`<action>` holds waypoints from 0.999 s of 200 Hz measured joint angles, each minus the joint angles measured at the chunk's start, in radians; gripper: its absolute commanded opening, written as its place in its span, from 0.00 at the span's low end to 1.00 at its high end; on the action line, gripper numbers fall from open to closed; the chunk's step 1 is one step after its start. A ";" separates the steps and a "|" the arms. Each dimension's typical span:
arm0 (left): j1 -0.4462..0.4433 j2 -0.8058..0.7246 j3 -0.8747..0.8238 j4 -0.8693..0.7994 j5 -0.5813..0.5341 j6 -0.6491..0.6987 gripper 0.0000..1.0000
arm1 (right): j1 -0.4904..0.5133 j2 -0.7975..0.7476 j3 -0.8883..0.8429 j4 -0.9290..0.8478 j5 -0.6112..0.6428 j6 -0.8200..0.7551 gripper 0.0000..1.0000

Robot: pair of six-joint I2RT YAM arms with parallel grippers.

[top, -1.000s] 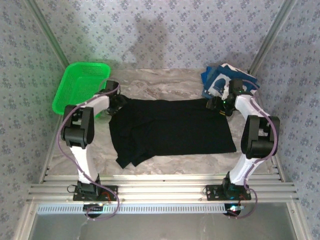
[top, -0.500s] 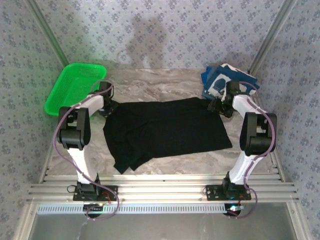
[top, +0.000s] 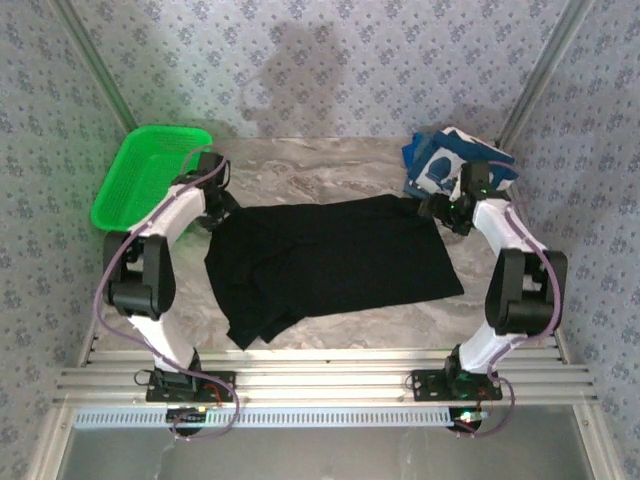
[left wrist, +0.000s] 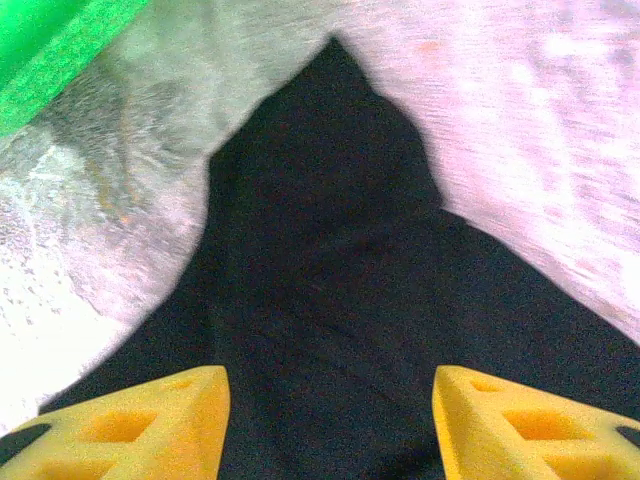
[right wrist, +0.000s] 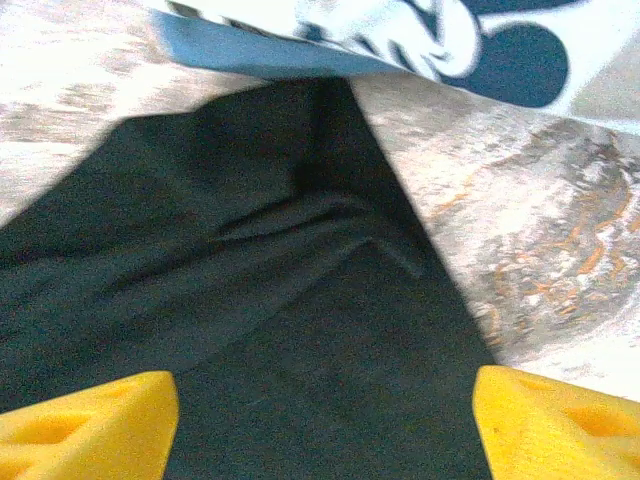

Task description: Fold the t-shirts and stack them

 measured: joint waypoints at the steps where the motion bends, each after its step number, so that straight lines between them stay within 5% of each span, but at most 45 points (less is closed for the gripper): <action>1: -0.003 -0.007 0.000 -0.002 0.000 0.001 0.61 | 0.000 -0.008 -0.002 0.000 -0.006 0.002 0.88; 11: -0.029 -0.064 -0.001 -0.008 0.000 0.009 0.63 | 0.000 -0.062 -0.016 0.006 -0.048 -0.006 1.00; 60: -0.107 -0.217 -0.076 0.059 0.152 0.188 0.66 | 0.089 -0.317 -0.101 0.030 -0.274 -0.017 1.00; 104: -0.080 -0.037 -0.082 0.011 0.249 0.405 0.62 | 0.214 -0.389 -0.130 0.008 -0.364 -0.018 1.00; 200: -0.067 0.204 0.039 -0.060 0.290 0.587 0.49 | 0.221 -0.394 -0.131 -0.049 -0.362 -0.021 1.00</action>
